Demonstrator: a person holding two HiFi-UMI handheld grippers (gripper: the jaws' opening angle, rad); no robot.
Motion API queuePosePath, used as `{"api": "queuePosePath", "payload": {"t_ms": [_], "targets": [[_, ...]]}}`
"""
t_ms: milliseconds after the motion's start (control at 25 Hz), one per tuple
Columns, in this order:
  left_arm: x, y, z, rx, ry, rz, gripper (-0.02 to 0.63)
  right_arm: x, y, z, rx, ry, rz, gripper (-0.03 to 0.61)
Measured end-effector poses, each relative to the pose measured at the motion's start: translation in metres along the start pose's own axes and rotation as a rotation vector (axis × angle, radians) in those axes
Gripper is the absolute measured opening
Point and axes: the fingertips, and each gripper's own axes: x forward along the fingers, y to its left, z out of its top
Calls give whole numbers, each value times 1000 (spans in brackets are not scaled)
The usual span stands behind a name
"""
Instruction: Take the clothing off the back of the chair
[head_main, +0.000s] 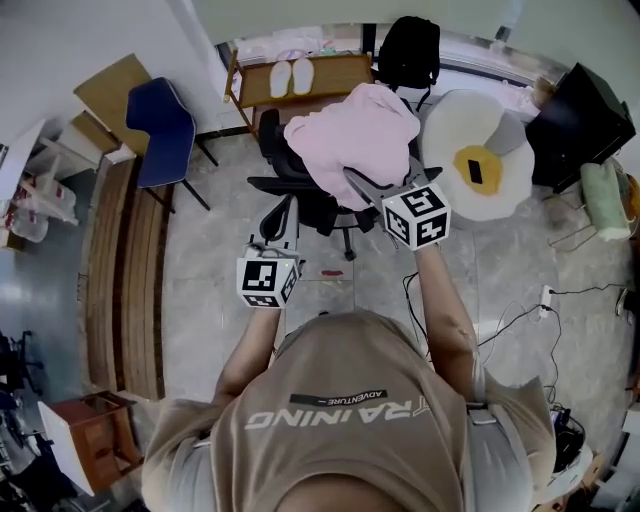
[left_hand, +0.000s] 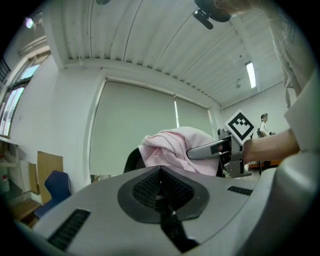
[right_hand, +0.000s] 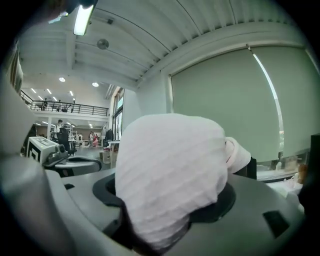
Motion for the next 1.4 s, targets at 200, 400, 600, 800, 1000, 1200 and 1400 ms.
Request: {"api": "queuePosePath", "payload": {"t_ms": [200, 400, 600, 800, 1000, 1200, 1400], "targets": [[1, 19, 1, 1, -4, 24, 9, 1, -2, 2, 1, -23, -4, 348], [5, 14, 1, -3, -8, 1, 9, 1, 0, 0, 0, -13, -4, 348], [12, 10, 6, 0, -14, -22, 9, 0, -3, 1, -19, 13, -27, 246], [13, 7, 9, -4, -16, -23, 9, -9, 9, 12, -41, -4, 20, 161], [11, -4, 8, -10, -9, -28, 9, -25, 23, 18, -65, -52, 84, 156], [0, -26, -2, -12, 4, -11, 9, -50, 34, 14, -61, -87, 132, 155], [-19, -44, -9, -15, 37, 37, 9, -76, 50, 20, -39, -139, 213, 155]]}}
